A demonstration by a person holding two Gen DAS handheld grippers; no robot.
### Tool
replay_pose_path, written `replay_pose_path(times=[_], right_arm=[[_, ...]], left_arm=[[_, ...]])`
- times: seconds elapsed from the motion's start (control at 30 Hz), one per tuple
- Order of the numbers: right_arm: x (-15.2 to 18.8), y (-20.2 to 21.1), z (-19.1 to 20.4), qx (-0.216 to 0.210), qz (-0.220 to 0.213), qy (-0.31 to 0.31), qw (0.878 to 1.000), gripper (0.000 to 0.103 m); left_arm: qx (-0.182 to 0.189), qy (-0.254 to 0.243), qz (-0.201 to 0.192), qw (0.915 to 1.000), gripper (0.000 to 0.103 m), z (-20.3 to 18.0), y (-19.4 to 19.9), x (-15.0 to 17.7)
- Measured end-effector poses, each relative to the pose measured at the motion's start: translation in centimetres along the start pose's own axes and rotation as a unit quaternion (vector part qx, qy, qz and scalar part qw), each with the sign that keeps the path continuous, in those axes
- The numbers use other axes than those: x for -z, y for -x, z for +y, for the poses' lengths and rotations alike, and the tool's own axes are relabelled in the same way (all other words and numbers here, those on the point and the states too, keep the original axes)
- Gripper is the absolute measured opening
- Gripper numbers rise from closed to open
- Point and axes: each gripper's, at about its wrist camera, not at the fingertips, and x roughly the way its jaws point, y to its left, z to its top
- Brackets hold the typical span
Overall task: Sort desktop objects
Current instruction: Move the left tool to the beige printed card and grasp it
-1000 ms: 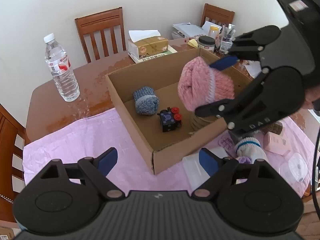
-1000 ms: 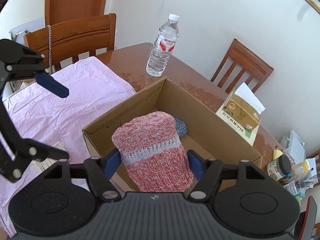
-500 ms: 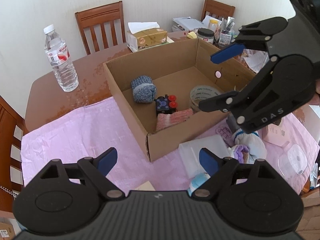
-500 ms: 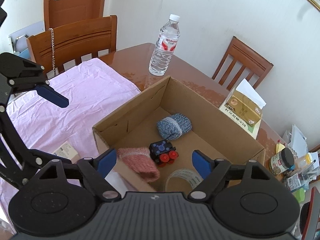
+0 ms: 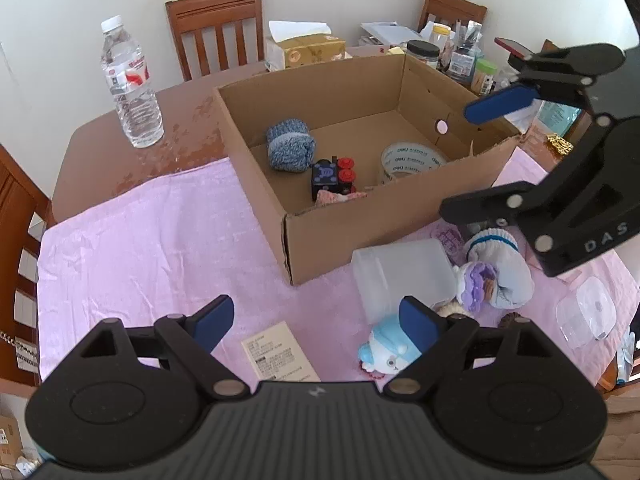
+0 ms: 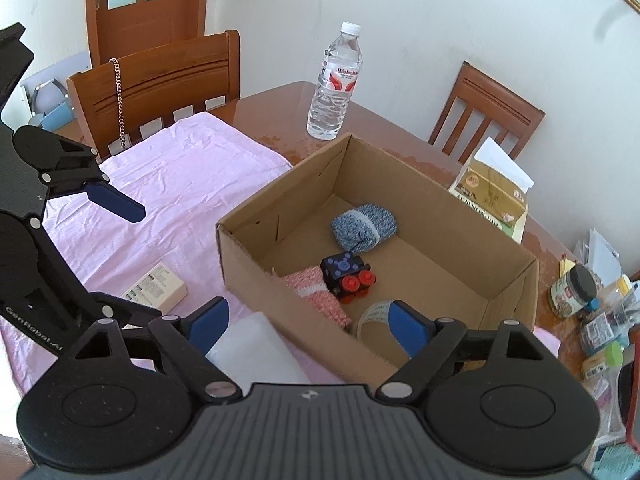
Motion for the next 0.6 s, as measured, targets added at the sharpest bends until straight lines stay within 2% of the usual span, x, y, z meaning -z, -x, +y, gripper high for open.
replay_pose_path(times=[0.17,0.33,0.6], right_arm=[[1.2,0.6,0.4,-0.004,0.001,-0.014,1.000,0.090],[2.4,1.1,0.7,-0.008,0.005,-0.031,0.999,0.091],[4.2,1.8,1.2,-0.007,0.007,-0.052,0.999,0.091]], left_arm=[[-0.016,0.024,-0.005,0.9996,0.090,-0.1,-0.1,1.0],[-0.015,0.046,-0.005,0.9988,0.090,0.0,-0.5,2.1],[-0.031,0.068,0.015,0.9971,0.090,0.0,-2.0,3.2]])
